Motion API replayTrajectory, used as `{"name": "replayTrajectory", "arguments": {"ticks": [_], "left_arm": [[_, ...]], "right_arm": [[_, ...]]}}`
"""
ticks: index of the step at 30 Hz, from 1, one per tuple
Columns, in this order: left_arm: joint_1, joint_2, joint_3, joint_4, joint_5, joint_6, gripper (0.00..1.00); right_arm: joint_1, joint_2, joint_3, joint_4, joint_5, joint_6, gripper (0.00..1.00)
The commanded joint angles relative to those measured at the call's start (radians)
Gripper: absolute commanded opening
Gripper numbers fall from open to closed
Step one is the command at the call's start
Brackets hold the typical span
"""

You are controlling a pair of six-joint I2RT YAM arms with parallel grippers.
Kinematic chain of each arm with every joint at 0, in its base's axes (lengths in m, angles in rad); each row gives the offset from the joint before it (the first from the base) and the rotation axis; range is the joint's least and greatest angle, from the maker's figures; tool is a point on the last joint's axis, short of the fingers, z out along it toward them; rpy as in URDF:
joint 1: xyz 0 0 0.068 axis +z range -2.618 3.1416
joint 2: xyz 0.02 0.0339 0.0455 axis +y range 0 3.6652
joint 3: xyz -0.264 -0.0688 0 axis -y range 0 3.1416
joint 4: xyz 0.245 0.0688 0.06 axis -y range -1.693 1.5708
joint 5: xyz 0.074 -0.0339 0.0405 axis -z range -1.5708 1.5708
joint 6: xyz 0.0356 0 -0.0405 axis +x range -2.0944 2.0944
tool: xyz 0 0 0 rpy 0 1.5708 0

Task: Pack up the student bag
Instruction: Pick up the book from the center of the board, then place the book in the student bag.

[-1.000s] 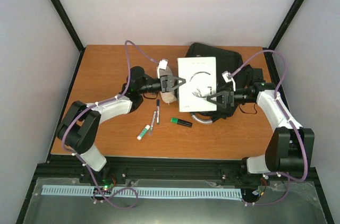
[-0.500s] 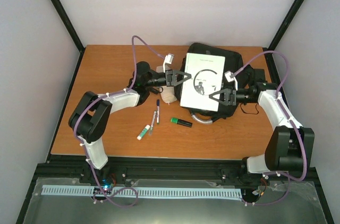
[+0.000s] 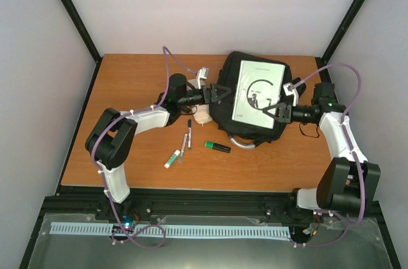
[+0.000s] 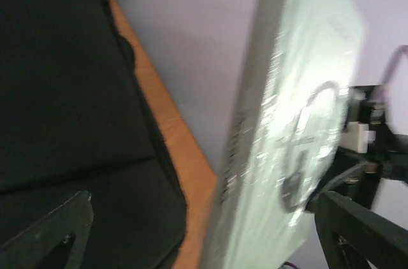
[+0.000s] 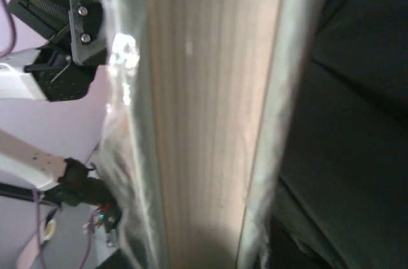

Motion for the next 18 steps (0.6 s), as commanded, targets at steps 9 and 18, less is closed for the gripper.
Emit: {"name": "replayTrajectory", "arguments": {"ticks": [9,18], "left_arm": [[-0.152,-0.117,0.199,-0.681,-0.352,0.572,1.0],[-0.323,-0.136,0.338,-0.81,-0.649,0.859,1.0]], "right_arm": [[-0.119,-0.24,-0.024,0.163,0.201,0.024,0.03],[-0.227,-0.274,-0.047,0.18,0.269,0.026,0.03]]}}
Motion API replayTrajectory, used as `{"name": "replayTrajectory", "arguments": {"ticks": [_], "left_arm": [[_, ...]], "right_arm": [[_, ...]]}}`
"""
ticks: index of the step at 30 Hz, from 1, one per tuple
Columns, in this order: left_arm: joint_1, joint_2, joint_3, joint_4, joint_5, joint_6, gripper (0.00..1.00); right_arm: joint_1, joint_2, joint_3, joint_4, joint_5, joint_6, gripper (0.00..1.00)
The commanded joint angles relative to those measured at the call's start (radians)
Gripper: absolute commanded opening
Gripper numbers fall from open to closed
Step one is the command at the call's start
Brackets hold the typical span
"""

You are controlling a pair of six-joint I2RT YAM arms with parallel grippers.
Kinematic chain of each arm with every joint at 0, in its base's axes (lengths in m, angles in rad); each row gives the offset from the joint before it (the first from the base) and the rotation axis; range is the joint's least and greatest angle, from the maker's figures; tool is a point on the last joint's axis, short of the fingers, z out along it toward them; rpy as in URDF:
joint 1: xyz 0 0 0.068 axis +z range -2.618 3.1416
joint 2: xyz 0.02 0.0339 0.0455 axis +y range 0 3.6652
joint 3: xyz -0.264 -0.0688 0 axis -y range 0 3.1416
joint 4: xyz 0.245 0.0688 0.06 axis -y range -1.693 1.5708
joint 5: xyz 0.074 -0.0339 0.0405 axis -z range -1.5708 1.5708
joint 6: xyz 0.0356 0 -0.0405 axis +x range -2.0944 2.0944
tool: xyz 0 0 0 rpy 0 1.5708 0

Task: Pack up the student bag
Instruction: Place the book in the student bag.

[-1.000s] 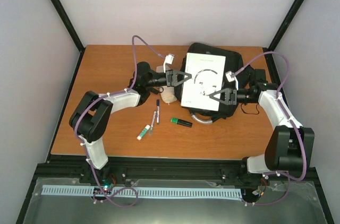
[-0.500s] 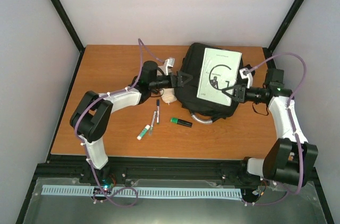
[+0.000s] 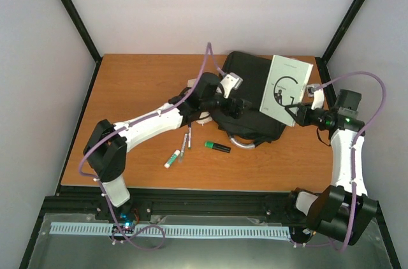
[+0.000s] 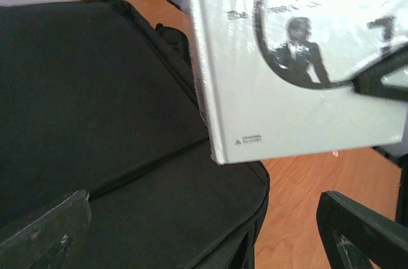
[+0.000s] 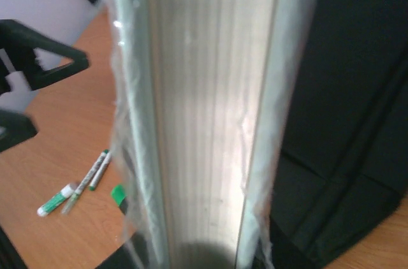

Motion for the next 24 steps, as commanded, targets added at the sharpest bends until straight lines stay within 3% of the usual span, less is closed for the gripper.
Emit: {"name": "replayTrajectory", "arguments": {"ticks": [1,3,5,9,11,12,16,17,20,24], "left_arm": [[-0.08,-0.035,0.072,-0.084,-0.182,0.204,1.0],[-0.099,-0.043,0.079,-0.074,-0.256,0.213,1.0],[-0.131,-0.063,0.087,-0.06,-0.425,0.211,1.0],[-0.141,0.075,0.313,-0.289,-0.857,0.142,1.0],[-0.137,0.241,0.518,-0.495,-0.863,0.324,1.0],[-0.134,0.315,0.607,-0.57,-0.867,0.337,1.0],[-0.061,0.464,0.799,-0.736,-0.683,0.127,1.0],[-0.044,0.438,0.765,-0.695,-0.64,0.094,1.0],[-0.042,0.305,0.495,-0.429,-0.708,0.105,1.0],[-0.042,0.182,0.294,-0.088,-0.907,0.209,1.0]], "right_arm": [[-0.048,-0.032,0.004,0.104,-0.017,-0.002,0.03],[-0.061,-0.028,0.002,0.108,-0.013,0.002,0.03],[-0.075,-0.024,0.003,0.106,-0.021,0.01,0.03],[-0.089,-0.029,-0.004,0.11,-0.04,0.015,0.03],[-0.09,-0.03,-0.003,0.111,-0.042,0.02,0.03],[-0.09,-0.028,-0.002,0.112,-0.044,0.021,0.03],[-0.092,-0.032,-0.004,0.113,-0.039,0.023,0.03],[-0.094,-0.036,-0.005,0.114,-0.04,0.022,0.03],[-0.099,-0.049,-0.01,0.117,-0.037,0.022,0.03],[-0.1,-0.048,-0.011,0.12,-0.038,0.024,0.03]]}}
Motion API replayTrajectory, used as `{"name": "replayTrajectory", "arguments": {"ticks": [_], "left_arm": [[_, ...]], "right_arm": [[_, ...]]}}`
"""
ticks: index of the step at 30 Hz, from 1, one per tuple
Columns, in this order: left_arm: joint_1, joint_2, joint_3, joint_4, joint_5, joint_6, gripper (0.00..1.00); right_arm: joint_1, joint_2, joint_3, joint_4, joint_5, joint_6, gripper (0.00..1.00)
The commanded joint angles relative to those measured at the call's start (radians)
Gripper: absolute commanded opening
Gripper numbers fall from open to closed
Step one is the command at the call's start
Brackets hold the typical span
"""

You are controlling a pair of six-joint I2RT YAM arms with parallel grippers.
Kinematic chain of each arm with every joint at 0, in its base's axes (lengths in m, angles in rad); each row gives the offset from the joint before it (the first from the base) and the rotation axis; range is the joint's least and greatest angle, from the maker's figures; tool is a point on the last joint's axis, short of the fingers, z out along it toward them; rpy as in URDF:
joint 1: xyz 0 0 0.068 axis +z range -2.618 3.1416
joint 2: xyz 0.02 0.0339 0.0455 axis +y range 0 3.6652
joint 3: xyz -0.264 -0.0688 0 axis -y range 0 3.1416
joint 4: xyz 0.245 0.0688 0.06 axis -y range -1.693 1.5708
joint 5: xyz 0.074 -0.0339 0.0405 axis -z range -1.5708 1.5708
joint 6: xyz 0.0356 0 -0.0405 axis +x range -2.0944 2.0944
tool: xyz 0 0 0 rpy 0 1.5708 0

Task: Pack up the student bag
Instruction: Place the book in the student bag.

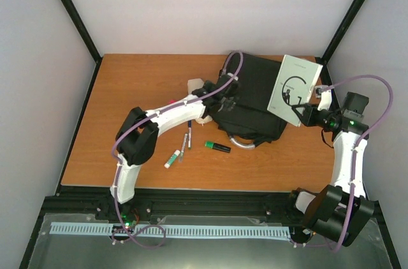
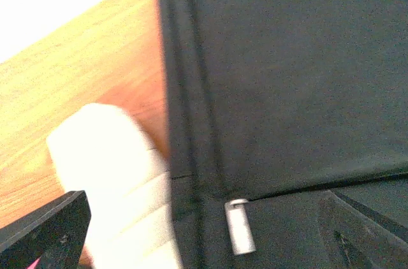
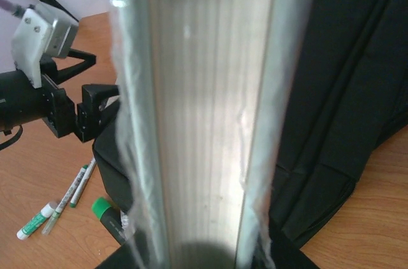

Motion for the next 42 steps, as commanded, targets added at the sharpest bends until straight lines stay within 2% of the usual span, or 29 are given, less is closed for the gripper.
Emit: {"name": "replayTrajectory", "arguments": {"ticks": [1,3,5,7,9,11,14,17,19,26,28,39,42], "left_arm": [[0.0,-0.171,-0.109,0.39,-0.226,0.087,1.0],[0.024,-0.144,-0.043,0.351,-0.162,0.129,1.0],[0.046,-0.084,0.104,0.122,0.017,0.146,1.0],[0.052,-0.062,0.16,0.048,0.241,0.196,0.89],[0.051,-0.075,0.132,0.057,0.461,0.262,0.66],[0.049,-0.076,0.116,0.057,0.646,0.305,0.61],[0.021,-0.047,0.133,-0.056,0.848,0.435,0.61],[-0.039,0.013,0.2,-0.201,0.826,0.54,0.61],[-0.074,0.039,0.202,-0.228,0.791,0.574,0.61],[-0.141,0.063,0.139,-0.118,0.691,0.585,0.57],[-0.159,0.084,0.148,-0.12,0.634,0.596,0.56],[-0.181,0.154,0.159,-0.124,0.57,0.666,0.53],[-0.191,0.169,0.155,-0.121,0.506,0.688,0.52]], "right_arm": [[-0.011,-0.036,0.009,0.096,-0.075,-0.004,0.03],[-0.01,-0.03,0.011,0.094,-0.077,-0.003,0.03],[-0.011,-0.025,0.012,0.092,-0.065,-0.001,0.03],[-0.013,-0.026,0.012,0.093,-0.041,0.005,0.03],[-0.019,-0.028,0.011,0.1,-0.013,0.016,0.03],[-0.031,-0.027,0.007,0.107,0.012,0.028,0.03],[-0.051,-0.017,0.005,0.113,0.04,0.047,0.03],[-0.066,-0.004,0.007,0.116,0.065,0.065,0.03],[-0.074,0.001,0.008,0.116,0.078,0.073,0.03],[-0.105,0.005,0.006,0.117,0.079,0.084,0.03],[-0.109,0.006,0.005,0.117,0.071,0.083,0.03],[-0.115,0.004,0.006,0.115,0.062,0.086,0.03],[-0.117,0.006,0.006,0.112,0.057,0.086,0.03]]}}
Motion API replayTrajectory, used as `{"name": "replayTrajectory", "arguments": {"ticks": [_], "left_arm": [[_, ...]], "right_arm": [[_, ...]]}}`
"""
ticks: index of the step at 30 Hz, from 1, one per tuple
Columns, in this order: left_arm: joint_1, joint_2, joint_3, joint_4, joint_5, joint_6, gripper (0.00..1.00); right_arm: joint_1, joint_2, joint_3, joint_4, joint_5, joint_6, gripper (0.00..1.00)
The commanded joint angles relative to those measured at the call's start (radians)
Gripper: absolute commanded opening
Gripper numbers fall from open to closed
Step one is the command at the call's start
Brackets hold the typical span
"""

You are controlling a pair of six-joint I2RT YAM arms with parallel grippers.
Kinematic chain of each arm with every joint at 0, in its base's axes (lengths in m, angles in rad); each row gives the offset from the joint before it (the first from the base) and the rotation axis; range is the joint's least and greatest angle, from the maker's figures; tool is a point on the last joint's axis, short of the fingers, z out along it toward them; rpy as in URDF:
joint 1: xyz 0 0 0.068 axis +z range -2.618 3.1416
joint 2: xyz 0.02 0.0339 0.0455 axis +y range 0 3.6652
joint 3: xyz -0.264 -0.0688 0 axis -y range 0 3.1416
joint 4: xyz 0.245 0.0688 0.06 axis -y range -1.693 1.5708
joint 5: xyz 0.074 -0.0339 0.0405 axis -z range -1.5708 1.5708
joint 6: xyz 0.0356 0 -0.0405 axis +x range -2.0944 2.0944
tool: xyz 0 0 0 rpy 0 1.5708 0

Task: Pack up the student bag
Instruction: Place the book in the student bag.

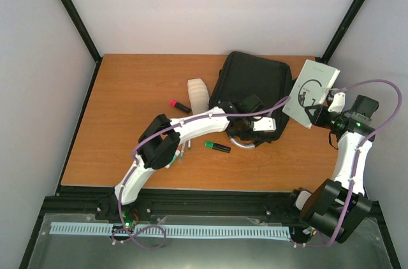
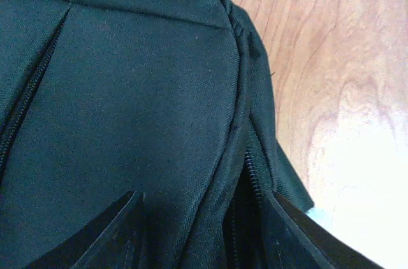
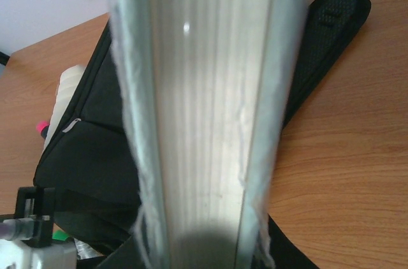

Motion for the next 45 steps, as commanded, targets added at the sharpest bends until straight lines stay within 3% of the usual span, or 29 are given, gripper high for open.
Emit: {"name": "replayTrajectory", "arguments": {"ticks": [1,8,15,25,29,40,45], "left_arm": [[-0.025,0.017,0.015,0.028,-0.1,0.066,0.53],[-0.025,-0.059,-0.06,0.046,-0.203,0.113,0.6],[-0.002,-0.115,-0.077,-0.079,-0.248,0.123,0.62],[0.034,-0.123,-0.099,-0.132,-0.25,0.118,0.56],[0.039,-0.095,-0.07,-0.135,-0.21,0.116,0.49],[0.04,-0.039,0.039,-0.076,-0.149,0.049,0.03],[0.043,-0.058,0.052,0.033,-0.153,-0.045,0.01]], "right_arm": [[-0.012,-0.012,0.009,0.094,-0.071,-0.004,0.03],[-0.015,-0.011,0.01,0.094,-0.083,-0.004,0.03],[-0.018,-0.013,0.01,0.09,-0.096,-0.005,0.03],[-0.019,-0.004,0.012,0.083,-0.115,-0.007,0.03],[-0.02,-0.007,0.012,0.084,-0.115,-0.009,0.03],[-0.029,-0.011,0.014,0.083,-0.109,0.013,0.03],[-0.046,-0.05,0.077,0.008,-0.108,0.031,0.03]]}}
